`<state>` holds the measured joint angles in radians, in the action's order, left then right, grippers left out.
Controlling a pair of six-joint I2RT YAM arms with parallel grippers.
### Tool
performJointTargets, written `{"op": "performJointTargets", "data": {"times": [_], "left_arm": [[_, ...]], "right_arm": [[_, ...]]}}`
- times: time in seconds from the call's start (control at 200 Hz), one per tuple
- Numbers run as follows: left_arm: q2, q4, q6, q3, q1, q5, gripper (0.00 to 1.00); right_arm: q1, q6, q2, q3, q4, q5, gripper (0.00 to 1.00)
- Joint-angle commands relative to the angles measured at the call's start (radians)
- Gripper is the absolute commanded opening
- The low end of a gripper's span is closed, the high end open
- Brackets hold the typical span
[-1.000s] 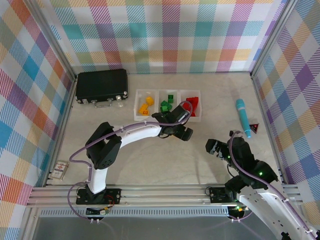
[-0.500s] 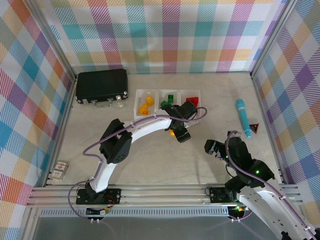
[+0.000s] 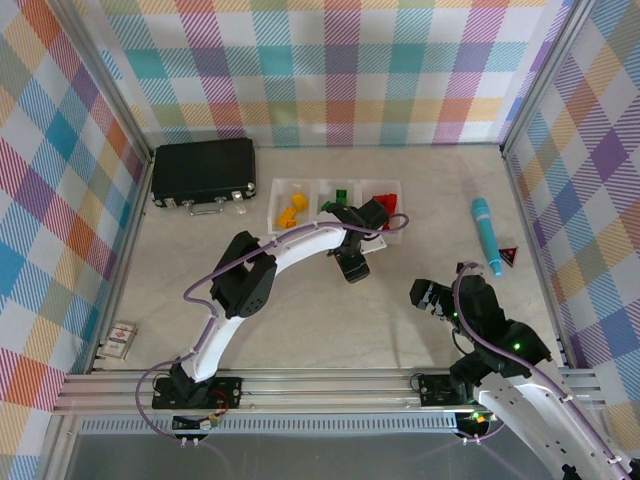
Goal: Sort the legos into containers by color
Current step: Pick up the lego from the center of the table.
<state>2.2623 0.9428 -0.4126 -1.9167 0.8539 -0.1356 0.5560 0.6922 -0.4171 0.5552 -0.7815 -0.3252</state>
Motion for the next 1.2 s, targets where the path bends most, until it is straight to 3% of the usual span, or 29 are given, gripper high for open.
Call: {"op": "performJointTargets", "data": {"times": [0.0,0.15,0.62,1.195], "left_arm": [[-0.008,0.043,0.000,-0.013,-0.009,-0.019,0.85],[-0.038,0.016,-0.013,0.011,-0.014,-0.024,0.85],[0.071,0.078,-0.035,-0.110,-0.049,0.013,0.84],[0.089,0.044,-0.005,-0.093,-0.052,0.029,0.74]], "right_arm": [[-0.003,-0.009,-0.017,0.020,-0.015,-0.014,0.99],[-0.002,-0.006,-0.038,0.028,-0.005,-0.003,0.99],[-0.002,-0.003,-0.051,0.050,-0.021,0.000,0.99],[-0.003,0.002,-0.065,0.055,-0.027,0.011,0.99]]}}
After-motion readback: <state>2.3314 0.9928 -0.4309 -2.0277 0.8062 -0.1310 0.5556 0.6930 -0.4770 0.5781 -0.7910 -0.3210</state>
